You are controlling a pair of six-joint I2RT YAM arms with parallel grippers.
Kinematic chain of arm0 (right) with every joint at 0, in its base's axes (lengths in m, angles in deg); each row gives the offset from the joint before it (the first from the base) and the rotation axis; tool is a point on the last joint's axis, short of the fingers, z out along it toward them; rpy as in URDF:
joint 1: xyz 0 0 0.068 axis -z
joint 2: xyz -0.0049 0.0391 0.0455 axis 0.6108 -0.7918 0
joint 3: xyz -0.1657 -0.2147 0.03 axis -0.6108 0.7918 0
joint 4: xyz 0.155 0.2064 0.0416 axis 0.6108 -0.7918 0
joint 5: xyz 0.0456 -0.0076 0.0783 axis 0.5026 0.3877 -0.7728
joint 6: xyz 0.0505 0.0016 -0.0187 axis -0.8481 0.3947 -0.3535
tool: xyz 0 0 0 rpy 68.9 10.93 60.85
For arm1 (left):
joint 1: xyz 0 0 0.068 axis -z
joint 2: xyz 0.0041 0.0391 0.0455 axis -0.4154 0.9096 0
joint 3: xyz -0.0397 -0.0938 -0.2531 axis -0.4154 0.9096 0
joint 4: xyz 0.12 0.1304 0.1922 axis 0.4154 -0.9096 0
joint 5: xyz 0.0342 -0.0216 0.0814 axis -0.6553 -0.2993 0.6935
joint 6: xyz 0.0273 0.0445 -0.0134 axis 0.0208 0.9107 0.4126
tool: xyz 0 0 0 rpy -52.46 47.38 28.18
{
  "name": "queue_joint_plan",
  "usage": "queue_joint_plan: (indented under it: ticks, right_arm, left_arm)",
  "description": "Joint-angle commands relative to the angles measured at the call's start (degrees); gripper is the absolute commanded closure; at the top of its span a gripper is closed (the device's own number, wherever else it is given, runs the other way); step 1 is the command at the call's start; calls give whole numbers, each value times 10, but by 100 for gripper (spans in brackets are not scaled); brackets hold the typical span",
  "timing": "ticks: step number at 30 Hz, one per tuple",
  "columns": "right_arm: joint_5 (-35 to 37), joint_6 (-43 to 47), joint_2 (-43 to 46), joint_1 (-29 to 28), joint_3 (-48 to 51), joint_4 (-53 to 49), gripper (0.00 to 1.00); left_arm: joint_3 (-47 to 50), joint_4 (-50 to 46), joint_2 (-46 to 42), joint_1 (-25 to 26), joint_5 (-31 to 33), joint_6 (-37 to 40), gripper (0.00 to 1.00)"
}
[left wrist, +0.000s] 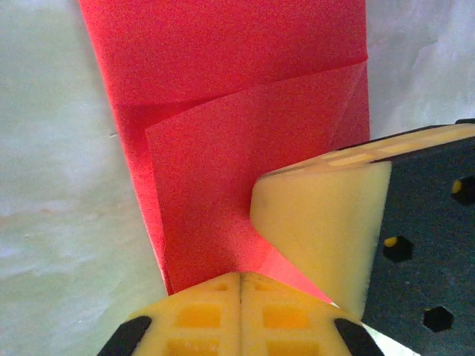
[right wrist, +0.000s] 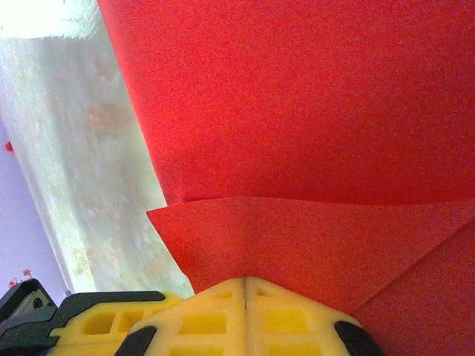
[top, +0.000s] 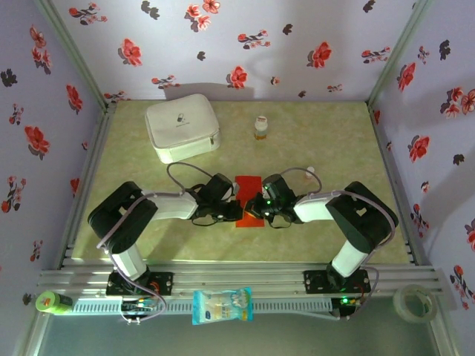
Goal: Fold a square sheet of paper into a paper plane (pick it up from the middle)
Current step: Fold the triangle a second time at the center of the table.
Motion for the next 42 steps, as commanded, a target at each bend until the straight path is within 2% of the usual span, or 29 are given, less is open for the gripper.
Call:
queue_joint_plan:
  ticks: [1,8,16,27,33,36,42]
  right_arm:
    - [4,-1,-10,-6,-5,-28,98]
    - [36,51,5,21,-35,-112,97]
    - [29,49,1,68,-25,-95,96]
    - [67,35,12,116,1,-67,97]
    - [57,50,49,120,-3,-56,97]
    - [54,73,78,118,-15,-90,97]
    - [-1,82,78,93,-18,-94,96]
  left_arm:
    - [25,-36,14,-2,19,19,100]
    - [58,-44,13,-1,37,9,100]
    - [65,-37,18,0,37,6,100]
    - [71,-24,15,4,36,-6,100]
    - [72,-20,12,6,37,-10,100]
    - [72,-19,10,8,36,-13,100]
    - [69,-21,5,12,36,-15,100]
